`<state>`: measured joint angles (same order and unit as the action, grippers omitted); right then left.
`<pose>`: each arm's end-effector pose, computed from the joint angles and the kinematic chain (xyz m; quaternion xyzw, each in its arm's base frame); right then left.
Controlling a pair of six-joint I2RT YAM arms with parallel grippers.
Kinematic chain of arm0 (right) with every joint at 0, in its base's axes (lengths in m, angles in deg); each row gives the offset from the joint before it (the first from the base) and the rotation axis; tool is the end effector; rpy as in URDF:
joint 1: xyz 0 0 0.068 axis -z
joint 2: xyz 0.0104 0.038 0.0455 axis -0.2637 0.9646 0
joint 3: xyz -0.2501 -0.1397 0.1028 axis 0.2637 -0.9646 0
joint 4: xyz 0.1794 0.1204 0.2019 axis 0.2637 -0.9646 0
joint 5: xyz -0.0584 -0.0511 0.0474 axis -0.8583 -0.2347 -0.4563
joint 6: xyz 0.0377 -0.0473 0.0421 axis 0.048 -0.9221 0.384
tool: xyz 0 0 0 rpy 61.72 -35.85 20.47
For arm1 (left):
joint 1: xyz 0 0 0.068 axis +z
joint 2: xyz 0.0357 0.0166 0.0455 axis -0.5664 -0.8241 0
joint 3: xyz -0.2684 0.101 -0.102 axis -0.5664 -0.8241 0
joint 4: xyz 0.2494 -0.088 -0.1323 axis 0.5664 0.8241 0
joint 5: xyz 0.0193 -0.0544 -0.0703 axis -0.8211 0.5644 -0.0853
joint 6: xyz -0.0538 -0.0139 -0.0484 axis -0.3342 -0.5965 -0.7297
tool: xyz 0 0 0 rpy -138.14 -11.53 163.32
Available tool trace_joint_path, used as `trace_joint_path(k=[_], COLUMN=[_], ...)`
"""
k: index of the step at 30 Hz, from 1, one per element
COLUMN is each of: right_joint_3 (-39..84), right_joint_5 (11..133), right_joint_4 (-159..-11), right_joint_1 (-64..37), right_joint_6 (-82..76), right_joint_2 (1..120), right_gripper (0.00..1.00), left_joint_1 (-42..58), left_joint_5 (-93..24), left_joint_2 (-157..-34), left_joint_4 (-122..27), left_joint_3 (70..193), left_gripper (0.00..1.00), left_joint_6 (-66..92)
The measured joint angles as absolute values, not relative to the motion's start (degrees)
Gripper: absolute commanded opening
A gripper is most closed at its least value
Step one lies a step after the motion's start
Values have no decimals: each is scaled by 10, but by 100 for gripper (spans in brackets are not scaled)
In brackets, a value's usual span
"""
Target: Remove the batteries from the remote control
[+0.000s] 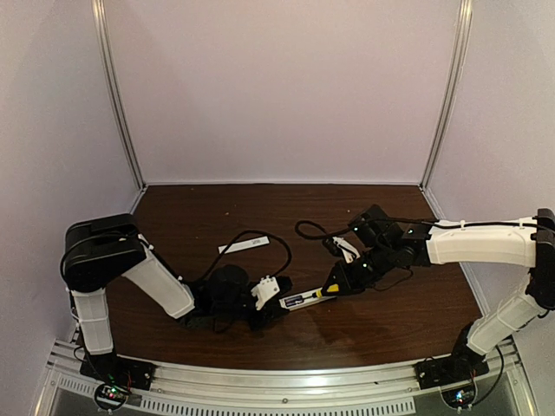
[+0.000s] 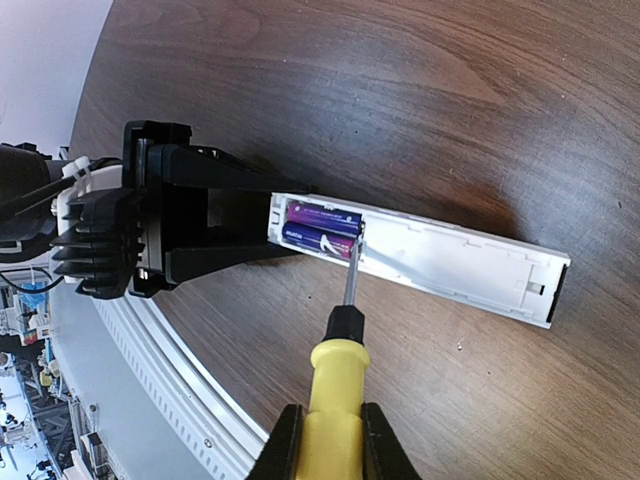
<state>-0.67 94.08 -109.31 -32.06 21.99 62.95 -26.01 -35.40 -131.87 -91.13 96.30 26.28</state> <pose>0.2003 0.2625 0.2087 -0.2000 0.9052 0.3696 0.0636 0.1791 -0.3332 0.0662 0.4762 0.7195 -0.2945 0.4109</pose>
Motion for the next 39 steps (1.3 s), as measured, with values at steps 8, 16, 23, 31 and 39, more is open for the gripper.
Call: trace_joint_path(k=[8,16,23,31,39], right_joint_3=[-6,2,5,9,24], right_joint_5=[940,940,940,940,941], right_joint_4=[-1095,-1105,-1111,-1117,-1112], right_joint_1=[-321,-321,-321,-321,-321], right_joint_6=[220,220,220,220,219], right_joint_2=[630,630,630,630,629], right_gripper=[0,0,0,0,0], left_joint_1=[-260,-260,-260,-260,-260], left_joint_5=[-354,-352,-351,-349,-347], left_joint_2=[-1319,-1320,-1321,-1322,-1322], left_joint_4=[-912,-913,-913,-913,-913], left_joint_3=[963,963,965,966,967], left_gripper=[0,0,0,0,0], left_joint_6=[263,267,269,269,269])
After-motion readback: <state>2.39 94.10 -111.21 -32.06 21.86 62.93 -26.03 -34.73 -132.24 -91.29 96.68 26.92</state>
